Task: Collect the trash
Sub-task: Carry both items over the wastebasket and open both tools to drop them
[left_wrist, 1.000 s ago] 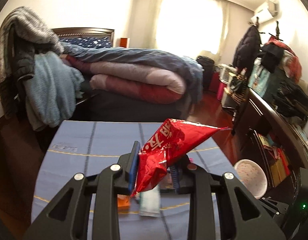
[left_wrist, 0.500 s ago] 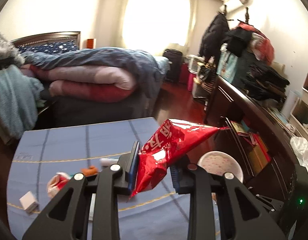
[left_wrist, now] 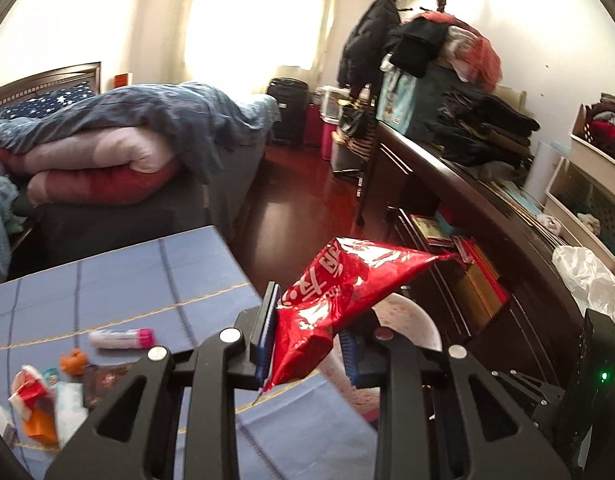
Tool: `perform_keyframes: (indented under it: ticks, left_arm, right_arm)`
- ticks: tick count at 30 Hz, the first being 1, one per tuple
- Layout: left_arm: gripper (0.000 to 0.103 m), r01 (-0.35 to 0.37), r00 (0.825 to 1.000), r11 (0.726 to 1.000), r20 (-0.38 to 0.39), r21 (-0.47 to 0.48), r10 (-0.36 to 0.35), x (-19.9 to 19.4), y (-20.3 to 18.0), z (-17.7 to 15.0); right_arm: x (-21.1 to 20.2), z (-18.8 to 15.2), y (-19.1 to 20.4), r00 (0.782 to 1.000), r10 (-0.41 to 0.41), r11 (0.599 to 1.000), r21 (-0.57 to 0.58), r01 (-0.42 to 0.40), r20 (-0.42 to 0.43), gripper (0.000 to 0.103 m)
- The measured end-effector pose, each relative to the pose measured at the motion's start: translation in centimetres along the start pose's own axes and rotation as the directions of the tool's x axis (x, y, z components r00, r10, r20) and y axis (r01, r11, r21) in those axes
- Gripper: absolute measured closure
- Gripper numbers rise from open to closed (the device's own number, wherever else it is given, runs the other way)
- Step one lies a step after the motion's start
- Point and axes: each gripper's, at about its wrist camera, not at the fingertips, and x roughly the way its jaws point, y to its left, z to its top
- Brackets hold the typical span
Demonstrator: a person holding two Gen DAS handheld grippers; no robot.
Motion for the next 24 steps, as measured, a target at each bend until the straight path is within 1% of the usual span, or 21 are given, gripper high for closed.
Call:
perform_keyframes:
  ticks: [3,7,12,17,19,22,23,24]
  left_arm:
    - [0.075,0.018,1.0,0.999,-0.006,0.03,-0.017,1.6,-1.7,0.2]
    - [0.075,0.054,0.998,0.997,-0.04,0.057,-0.051,4.5,-3.5,0.2]
    - [0.075,0.103,0.99,0.993,-0.107,0.063,-0.096,8.7,-5.3,0.2]
    - [0.074,0.132,0.98,0.99,-0.155,0.054,-0.123,12.8,-6.7,0.1]
    - [0.072,0.132,0.978,0.99,-0.169,0.056,-0.121,14.5,-7.2,0.0]
    - [0.067,0.126,0.976,0.99,-0.185,0.062,-0.113,16.6,-7.9,-0.2]
    - [0.063,0.128,0.975,0.99,-0.191,0.063,-0.114,17.2,-8.1,-0.3]
    - [0.055,0.132,0.974,0.989,-0.193,0.06,-0.118,17.4,-8.1,-0.4]
  right_arm:
    - [0.4,0.4,-1.5,1.0,-0.027,0.999,0.019,0.027,0.011,0.083]
    - [1.4,1.0,-3.1,0.998,-0.059,0.998,0.036,0.058,0.016,0.083]
    - [3.1,1.7,-5.6,0.995,-0.095,0.994,0.061,0.094,0.013,0.083]
    - [5.4,2.2,-8.3,0.993,-0.118,0.988,0.095,0.118,-0.009,0.083]
    - [6.4,2.3,-9.1,0.992,-0.125,0.987,0.097,0.126,-0.017,0.083]
    - [7.7,2.3,-9.7,0.99,-0.135,0.986,0.096,0.138,-0.029,0.08]
    - [8.2,2.2,-9.9,0.989,-0.144,0.985,0.095,0.146,-0.032,0.076]
    - [8.5,2.2,-10.1,0.988,-0.148,0.984,0.095,0.15,-0.032,0.073]
